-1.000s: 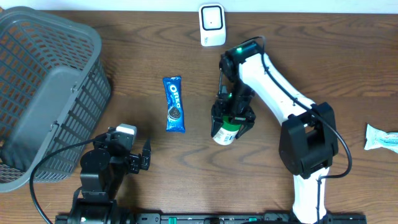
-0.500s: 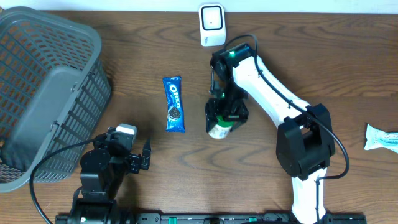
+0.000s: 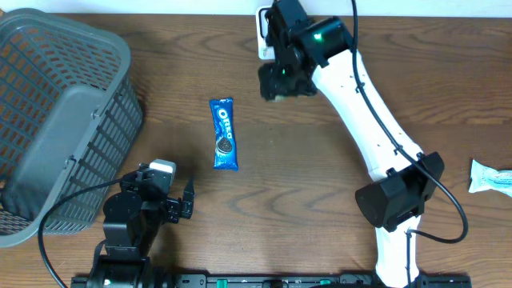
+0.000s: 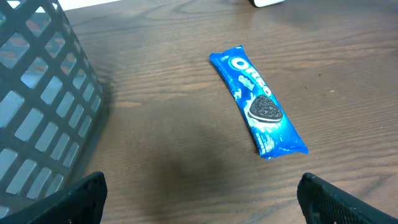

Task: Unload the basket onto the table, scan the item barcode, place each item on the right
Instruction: 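Carry the jar with the right gripper to the white scanner, then hold the jar's label against the scanner face with the right gripper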

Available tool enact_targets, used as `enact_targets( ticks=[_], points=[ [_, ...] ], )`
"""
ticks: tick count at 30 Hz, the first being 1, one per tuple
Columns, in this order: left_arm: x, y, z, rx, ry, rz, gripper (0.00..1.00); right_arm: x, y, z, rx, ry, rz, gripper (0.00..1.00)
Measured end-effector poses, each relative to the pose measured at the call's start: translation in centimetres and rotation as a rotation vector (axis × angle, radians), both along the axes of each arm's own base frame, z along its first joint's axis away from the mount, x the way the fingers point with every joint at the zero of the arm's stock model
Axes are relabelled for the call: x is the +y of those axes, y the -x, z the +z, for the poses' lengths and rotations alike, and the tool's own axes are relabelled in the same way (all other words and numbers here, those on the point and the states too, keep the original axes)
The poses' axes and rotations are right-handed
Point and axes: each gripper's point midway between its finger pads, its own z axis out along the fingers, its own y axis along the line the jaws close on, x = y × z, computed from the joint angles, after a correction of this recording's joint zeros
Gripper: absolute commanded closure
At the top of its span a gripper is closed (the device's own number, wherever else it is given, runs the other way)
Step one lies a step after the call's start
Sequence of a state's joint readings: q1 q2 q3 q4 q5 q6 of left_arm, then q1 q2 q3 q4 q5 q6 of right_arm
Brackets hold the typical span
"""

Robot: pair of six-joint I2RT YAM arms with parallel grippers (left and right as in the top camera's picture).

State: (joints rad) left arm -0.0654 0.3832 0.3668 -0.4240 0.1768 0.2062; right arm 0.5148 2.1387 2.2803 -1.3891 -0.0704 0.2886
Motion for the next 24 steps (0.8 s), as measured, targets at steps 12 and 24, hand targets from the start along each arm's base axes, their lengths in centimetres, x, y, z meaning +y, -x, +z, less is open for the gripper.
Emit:
enact_targets(
  ticks=[12,24],
  points=[
    [0.0,0.0,0.0,0.000,0.000,0.000,0.02,-0.4,-11.0,5.0,-0.534,0.034,-0.176,0.52],
    [0.0,0.0,0.0,0.000,0.000,0.000,0.02,1.0,-17.2,2.4,-0.895,-0.024,-0.202,0.49]
  ],
)
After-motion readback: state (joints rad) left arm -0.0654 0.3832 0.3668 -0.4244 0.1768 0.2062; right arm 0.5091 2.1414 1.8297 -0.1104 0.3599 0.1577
